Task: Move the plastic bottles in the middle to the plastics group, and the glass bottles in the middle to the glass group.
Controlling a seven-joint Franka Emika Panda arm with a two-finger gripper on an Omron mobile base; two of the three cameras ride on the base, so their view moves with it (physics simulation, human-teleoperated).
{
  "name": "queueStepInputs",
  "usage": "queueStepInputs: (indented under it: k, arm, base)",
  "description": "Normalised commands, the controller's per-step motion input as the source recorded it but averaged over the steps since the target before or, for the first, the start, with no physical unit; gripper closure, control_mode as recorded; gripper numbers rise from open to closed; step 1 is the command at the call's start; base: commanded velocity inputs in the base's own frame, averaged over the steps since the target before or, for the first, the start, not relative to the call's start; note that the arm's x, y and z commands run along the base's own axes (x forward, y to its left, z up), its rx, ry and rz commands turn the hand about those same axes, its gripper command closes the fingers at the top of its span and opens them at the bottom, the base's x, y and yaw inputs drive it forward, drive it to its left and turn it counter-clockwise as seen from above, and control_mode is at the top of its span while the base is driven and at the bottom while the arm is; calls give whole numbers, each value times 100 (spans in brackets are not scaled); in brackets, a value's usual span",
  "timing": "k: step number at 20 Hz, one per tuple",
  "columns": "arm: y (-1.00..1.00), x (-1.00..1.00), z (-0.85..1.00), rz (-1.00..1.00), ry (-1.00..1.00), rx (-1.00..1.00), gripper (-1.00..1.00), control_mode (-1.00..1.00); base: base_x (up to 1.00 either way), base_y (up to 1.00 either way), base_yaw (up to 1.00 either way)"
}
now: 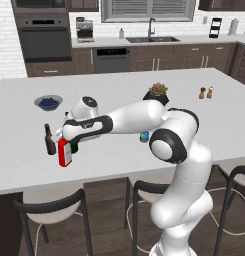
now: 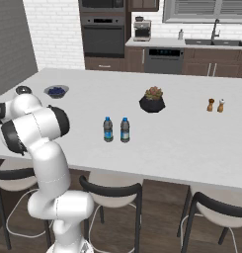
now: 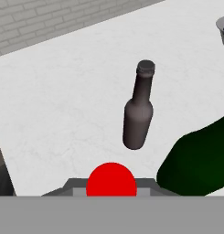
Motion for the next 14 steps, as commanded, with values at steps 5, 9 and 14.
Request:
queueStepInputs:
  k: [5, 9, 14]
  arm:
    - [0, 0, 0, 0, 0, 0, -100, -100]
    - [0, 0, 0, 0, 0, 0, -100, -100]
    - [0, 0, 0, 0, 0, 0, -100, -100]
  base:
    - [0, 0, 0]
    - [0, 0, 0]
    - [0, 0, 0]
